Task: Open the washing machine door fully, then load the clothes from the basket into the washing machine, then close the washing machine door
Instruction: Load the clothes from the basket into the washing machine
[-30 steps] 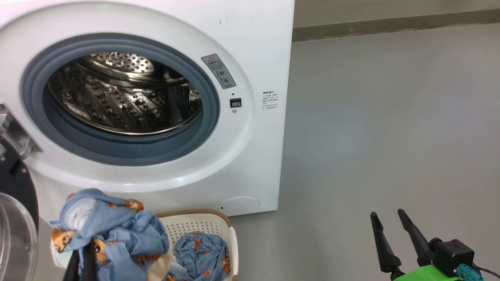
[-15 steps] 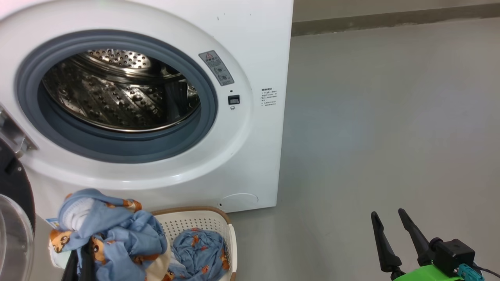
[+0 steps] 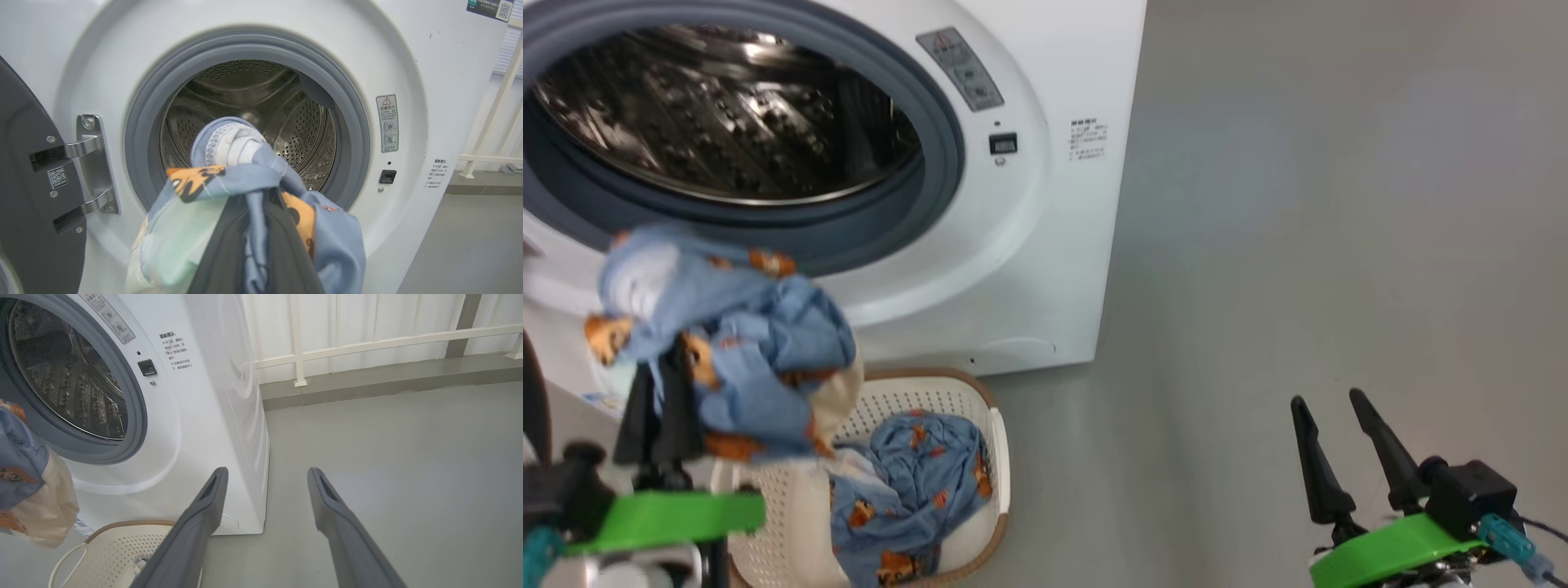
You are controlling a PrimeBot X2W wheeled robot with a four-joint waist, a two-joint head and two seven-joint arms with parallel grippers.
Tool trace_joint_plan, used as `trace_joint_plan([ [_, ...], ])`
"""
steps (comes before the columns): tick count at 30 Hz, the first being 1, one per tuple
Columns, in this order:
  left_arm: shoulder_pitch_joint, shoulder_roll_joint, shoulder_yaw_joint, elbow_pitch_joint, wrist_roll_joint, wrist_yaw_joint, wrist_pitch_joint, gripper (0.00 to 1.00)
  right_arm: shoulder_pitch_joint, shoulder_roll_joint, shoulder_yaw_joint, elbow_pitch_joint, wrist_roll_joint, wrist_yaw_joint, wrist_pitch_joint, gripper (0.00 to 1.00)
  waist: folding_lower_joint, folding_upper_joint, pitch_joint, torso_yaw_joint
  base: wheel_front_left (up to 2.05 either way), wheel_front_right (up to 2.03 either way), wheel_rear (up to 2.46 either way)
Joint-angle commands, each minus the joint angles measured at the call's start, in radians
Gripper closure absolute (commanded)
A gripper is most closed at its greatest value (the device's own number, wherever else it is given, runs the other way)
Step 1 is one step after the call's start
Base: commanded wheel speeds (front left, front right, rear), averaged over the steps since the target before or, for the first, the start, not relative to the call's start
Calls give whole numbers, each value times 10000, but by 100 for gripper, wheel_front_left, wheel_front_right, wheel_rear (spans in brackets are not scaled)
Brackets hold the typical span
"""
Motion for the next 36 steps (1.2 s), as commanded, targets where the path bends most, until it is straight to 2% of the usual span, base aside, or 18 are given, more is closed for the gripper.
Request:
trace_joint_plan([
  [1, -739, 194, 371, -131, 113, -90, -91, 100, -375, -16, 312, -292, -113, 29, -47, 0, 0, -1, 791, -68, 0, 0, 0],
  [9, -3354, 543, 621, 598, 200, -230, -91, 100, -992, 34, 460, -408, -80, 29, -47, 0, 0, -1, 2015, -266, 0, 0, 0],
  [18, -5313, 711, 1081, 1376, 228, -270, -91, 100, -1484, 63, 539, -537, -46, 29, -47, 0, 0, -1, 3257, -519, 0, 0, 0],
  [24, -6573, 791, 1279, 2378, 210, -282, -91, 100, -1802, 70, 634, -618, 33, 29, -47, 0, 0, -1, 4215, -617, 0, 0, 0],
  [31, -8087, 1268, 833, 3942, 199, -287, -91, 100, -2063, 72, 804, -628, 165, 29, -47, 0, 0, -1, 4958, -682, 0, 0, 0],
  [36, -9358, 1809, 55, 5834, -67, -288, -36, 100, -2106, 73, 903, -556, 251, 29, -48, 0, 0, -1, 5302, -754, 0, 0, 0],
])
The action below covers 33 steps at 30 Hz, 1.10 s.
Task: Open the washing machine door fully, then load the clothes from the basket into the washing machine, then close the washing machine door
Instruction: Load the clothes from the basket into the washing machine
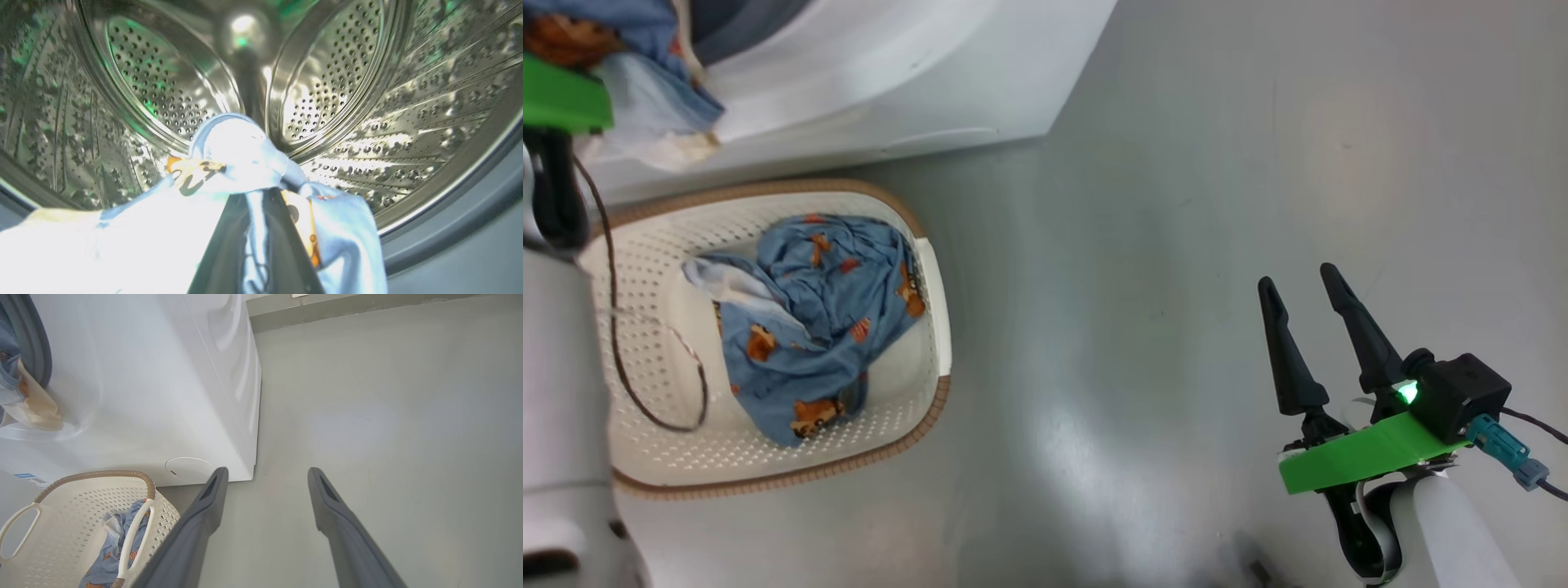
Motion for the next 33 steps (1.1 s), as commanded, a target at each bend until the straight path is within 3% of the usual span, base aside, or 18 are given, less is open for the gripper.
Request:
trace_joint_plan([
  [1, -493, 641, -48, 255, -167, -27, 166, 100, 20, 23, 293, -172, 128, 29, -48, 0, 0, 0, 288, -106, 0, 0, 0],
  [10, -2636, 1342, -1125, 1808, -700, -28, 1136, 100, -34, 23, 648, -54, 304, 29, -48, 0, 0, 0, 848, -288, 0, 0, 0],
  [19, -3915, 1752, -1743, 1948, -465, -28, 111, 100, -128, 24, 975, 9, 503, 29, -48, 0, 0, 0, 1185, -468, 0, 0, 0],
  [22, -4109, 1817, -1768, 1250, -332, -28, -37, 100, -164, 24, 1054, 5, 574, 29, -48, 0, 0, 0, 1263, -523, 0, 0, 0],
  [27, -3590, 1812, -1212, -1207, 147, -28, -49, 100, -281, 24, 1137, -1, 619, 29, -48, 0, 0, 0, 1389, -574, 0, 0, 0],
  [33, -2855, 1644, -742, -2751, 555, -28, -51, 100, -368, 24, 1232, 67, 665, 29, -48, 0, 0, 0, 1380, -608, 0, 0, 0],
])
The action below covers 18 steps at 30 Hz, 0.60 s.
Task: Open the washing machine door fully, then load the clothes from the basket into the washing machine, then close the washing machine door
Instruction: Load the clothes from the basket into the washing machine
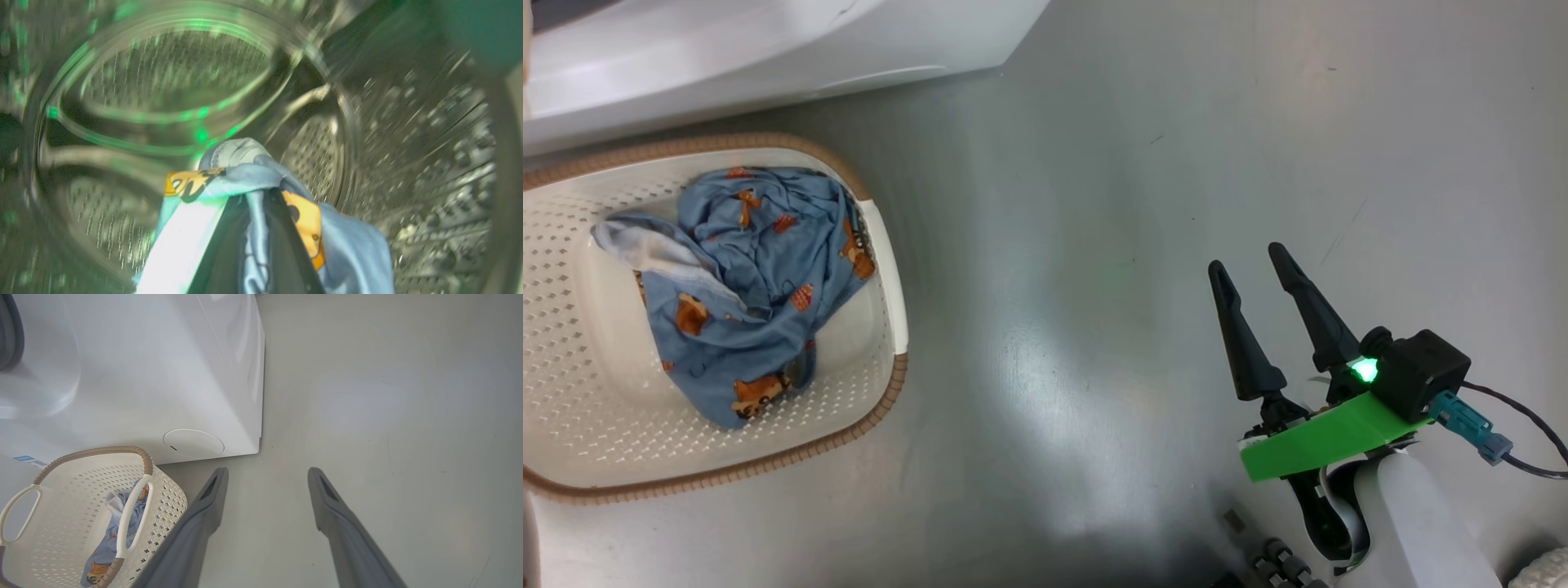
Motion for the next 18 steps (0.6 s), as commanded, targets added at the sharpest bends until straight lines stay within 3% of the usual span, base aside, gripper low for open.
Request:
trace_joint_plan([
  [1, -4, 487, 55, -883, 194, -28, -38, 100, 211, 24, 273, -138, 62, 29, -48, 0, -1, 0, 15, -16, 0, 0, 0],
  [5, 273, 371, 155, -1488, 226, -28, -38, 100, 111, 24, 258, -124, 58, 29, -48, 0, -1, 0, 92, -2, 0, 0, 0],
  [10, 585, 222, 309, -550, 125, -28, -39, 100, 112, 24, 319, -33, 119, 29, -48, 0, -1, 0, -4, -11, 0, 0, 0],
  [11, 563, 223, 309, -390, 129, -28, -39, 93, 117, 24, 323, -23, 130, 29, -48, 0, -1, 0, -7, -14, 0, 0, 0],
  [12, 575, 199, 300, -137, 92, -28, -39, 60, 125, 24, 317, -12, 135, 29, -48, 0, -1, 0, -20, -11, 0, 0, 0],
  [13, 551, 182, 295, 69, 72, -28, -39, 9, 134, 24, 304, -4, 133, 29, -48, 0, -1, 0, -26, -3, 0, 0, 0],
  [14, 522, 164, 317, 239, 65, -28, -39, 0, 138, 24, 293, 0, 140, 29, -48, 0, -1, 0, -30, 1, 0, 0, 0],
  [18, 480, 41, 351, 958, 5, -29, -39, 0, 151, 24, 257, 25, 149, 29, -48, 0, -1, 0, -93, 42, 0, 0, 0],
])
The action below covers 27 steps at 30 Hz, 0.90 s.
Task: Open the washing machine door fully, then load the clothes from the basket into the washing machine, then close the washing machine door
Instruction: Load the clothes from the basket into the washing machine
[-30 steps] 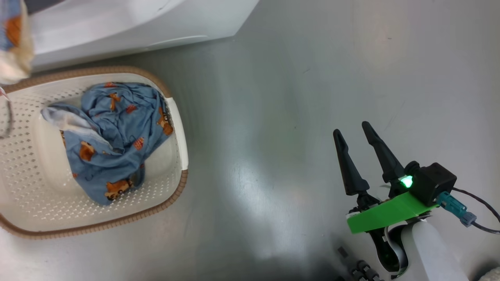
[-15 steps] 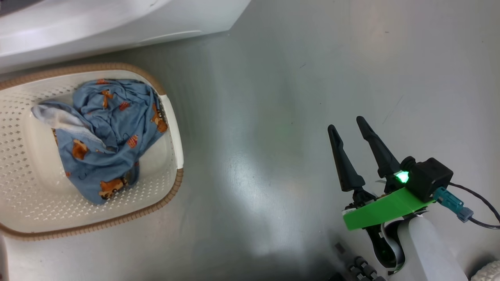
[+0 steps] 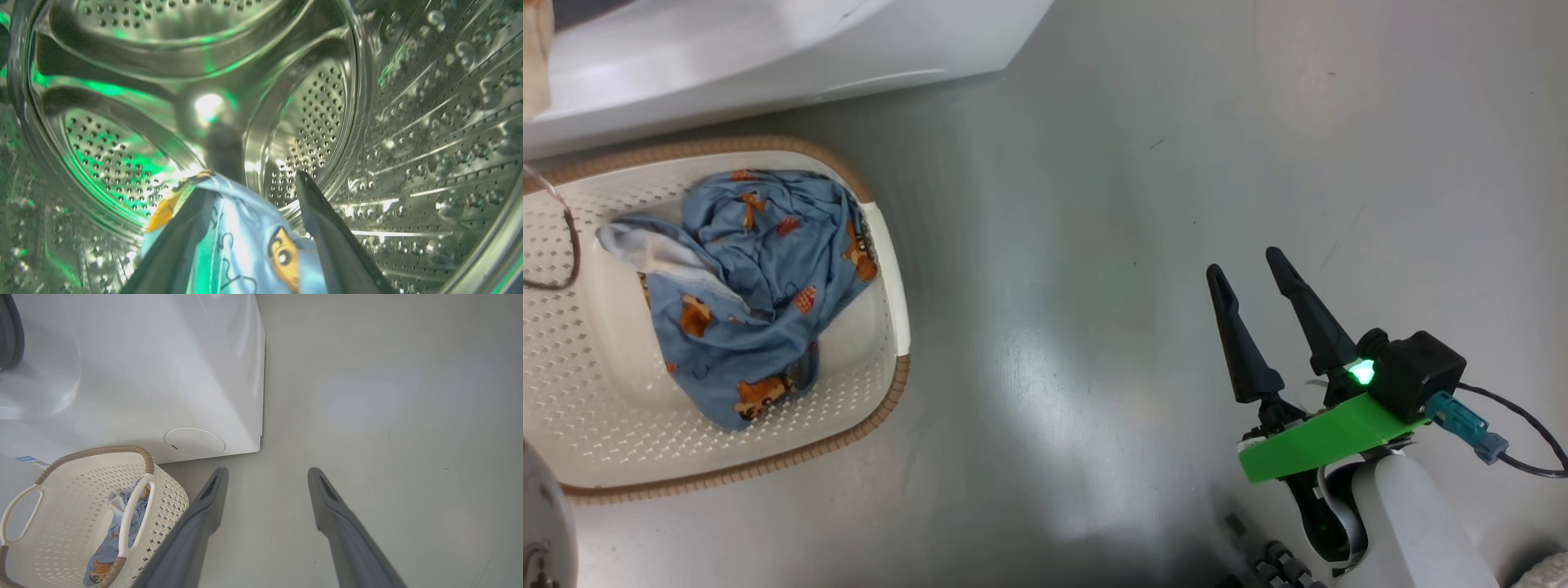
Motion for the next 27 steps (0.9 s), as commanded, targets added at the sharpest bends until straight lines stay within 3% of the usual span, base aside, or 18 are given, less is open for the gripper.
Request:
trace_joint_plan([
  [1, 72, 407, 113, -41, -15, -29, 24, 0, 181, 24, 212, -139, 83, 29, -48, 0, 0, 0, -34, 28, 0, 0, 0],
  [11, -64, 304, 71, 2329, -21, -3, 24, 0, 216, 24, 95, -80, 25, 29, -48, 0, 0, 0, -383, 182, 0, 0, 0],
  [27, -77, 93, -326, 3548, -277, -22, 24, 0, 175, 24, -115, 18, -58, 29, -48, 0, 0, 0, -1038, 505, 0, 0, 0],
])
